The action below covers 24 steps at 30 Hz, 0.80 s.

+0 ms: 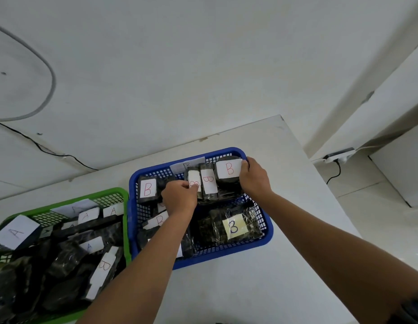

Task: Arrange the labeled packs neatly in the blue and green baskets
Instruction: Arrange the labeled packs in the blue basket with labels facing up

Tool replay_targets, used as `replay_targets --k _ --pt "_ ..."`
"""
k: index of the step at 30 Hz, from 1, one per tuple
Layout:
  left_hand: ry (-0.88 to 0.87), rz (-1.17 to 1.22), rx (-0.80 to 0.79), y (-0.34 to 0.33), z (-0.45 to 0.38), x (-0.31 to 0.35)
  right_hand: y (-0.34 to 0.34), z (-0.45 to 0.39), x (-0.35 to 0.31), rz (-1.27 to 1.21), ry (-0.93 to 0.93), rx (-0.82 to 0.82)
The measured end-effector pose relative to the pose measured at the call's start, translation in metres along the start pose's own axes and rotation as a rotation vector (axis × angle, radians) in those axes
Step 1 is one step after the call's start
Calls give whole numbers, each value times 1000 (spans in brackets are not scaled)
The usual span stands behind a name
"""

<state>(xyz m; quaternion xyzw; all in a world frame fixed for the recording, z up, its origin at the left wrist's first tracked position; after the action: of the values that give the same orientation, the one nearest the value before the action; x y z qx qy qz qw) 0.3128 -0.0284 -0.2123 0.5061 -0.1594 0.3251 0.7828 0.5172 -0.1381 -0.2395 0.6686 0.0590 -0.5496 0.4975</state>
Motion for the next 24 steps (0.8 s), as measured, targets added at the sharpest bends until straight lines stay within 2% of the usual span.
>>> replay_targets --k 6,9,11,14,17,24 --pt "-83 -124 16 5 7 5 2 4 -4 8 22 -20" --pt "-242 -168 19 20 13 9 4 9 -16 74 88 -45" --pt "-369 -205 32 38 15 8 5 15 -31 210 185 -42" --pt "-467 -242 57 74 13 -5 -2 28 -66 373 395 -10" --pt "-547 -303 134 116 7 -29 -31 43 -104 421 543 -104" --pt "-543 -440 285 203 0 -104 -124 105 -186 420 848 -321"
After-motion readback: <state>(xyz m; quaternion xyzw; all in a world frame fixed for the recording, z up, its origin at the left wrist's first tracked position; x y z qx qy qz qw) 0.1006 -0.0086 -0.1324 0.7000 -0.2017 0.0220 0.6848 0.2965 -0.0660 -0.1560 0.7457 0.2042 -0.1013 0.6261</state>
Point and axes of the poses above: each hand's wrist, its own z-axis away from the middle knuckle, its own y-axis out of the back of the hand, x = y × z, the point moved 6 cm from there along -z, towards the middle knuckle, and after that the axes turned 15 degrees about y, right-handed, at the moved point
